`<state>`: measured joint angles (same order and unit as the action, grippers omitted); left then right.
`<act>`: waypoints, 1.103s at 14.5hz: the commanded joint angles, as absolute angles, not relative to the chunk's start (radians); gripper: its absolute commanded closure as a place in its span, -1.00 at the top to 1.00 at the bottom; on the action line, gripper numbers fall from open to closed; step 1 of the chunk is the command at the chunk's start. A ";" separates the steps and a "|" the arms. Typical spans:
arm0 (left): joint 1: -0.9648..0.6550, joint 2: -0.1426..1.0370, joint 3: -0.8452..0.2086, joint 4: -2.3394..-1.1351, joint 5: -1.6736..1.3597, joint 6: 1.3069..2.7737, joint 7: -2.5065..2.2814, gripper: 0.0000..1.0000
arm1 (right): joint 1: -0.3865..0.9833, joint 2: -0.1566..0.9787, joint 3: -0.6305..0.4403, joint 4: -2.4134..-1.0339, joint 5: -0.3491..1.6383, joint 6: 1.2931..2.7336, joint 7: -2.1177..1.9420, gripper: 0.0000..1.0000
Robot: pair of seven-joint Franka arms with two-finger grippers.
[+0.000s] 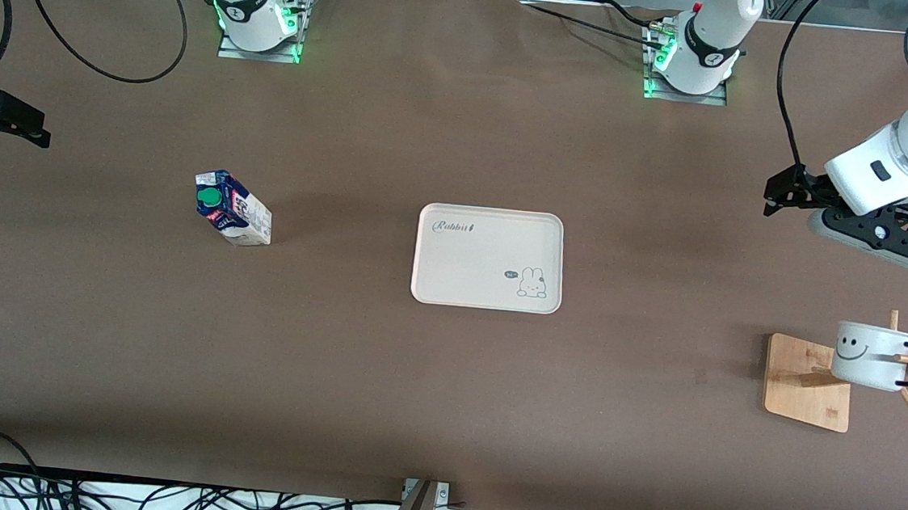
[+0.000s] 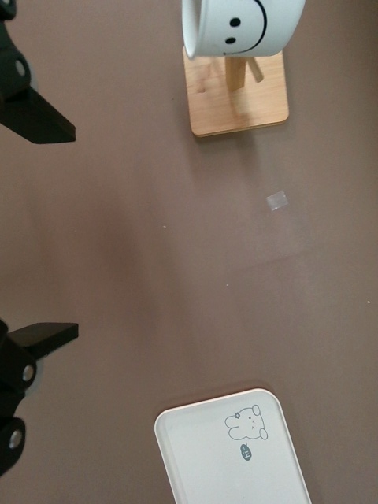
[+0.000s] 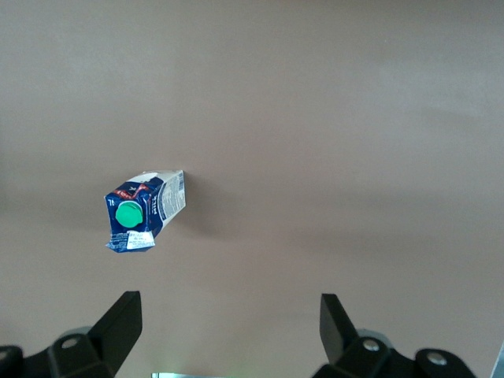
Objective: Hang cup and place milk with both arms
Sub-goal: 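Open the left gripper and raise it away from the hung mug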
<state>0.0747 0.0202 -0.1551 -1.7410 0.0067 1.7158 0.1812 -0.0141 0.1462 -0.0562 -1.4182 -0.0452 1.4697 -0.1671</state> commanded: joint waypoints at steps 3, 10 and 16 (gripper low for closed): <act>0.075 -0.020 -0.155 -1.776 -0.017 1.724 0.083 1.00 | -0.025 0.135 -0.052 -1.411 -0.080 1.437 -0.172 1.00; 0.078 -0.018 -0.161 -1.770 -0.017 1.727 0.042 1.00 | -0.025 0.137 -0.048 -1.411 -0.072 1.440 -0.172 1.00; 0.091 0.000 -0.152 -1.715 -0.015 1.721 0.041 1.00 | -0.026 0.138 -0.051 -1.411 -0.068 1.439 -0.169 1.00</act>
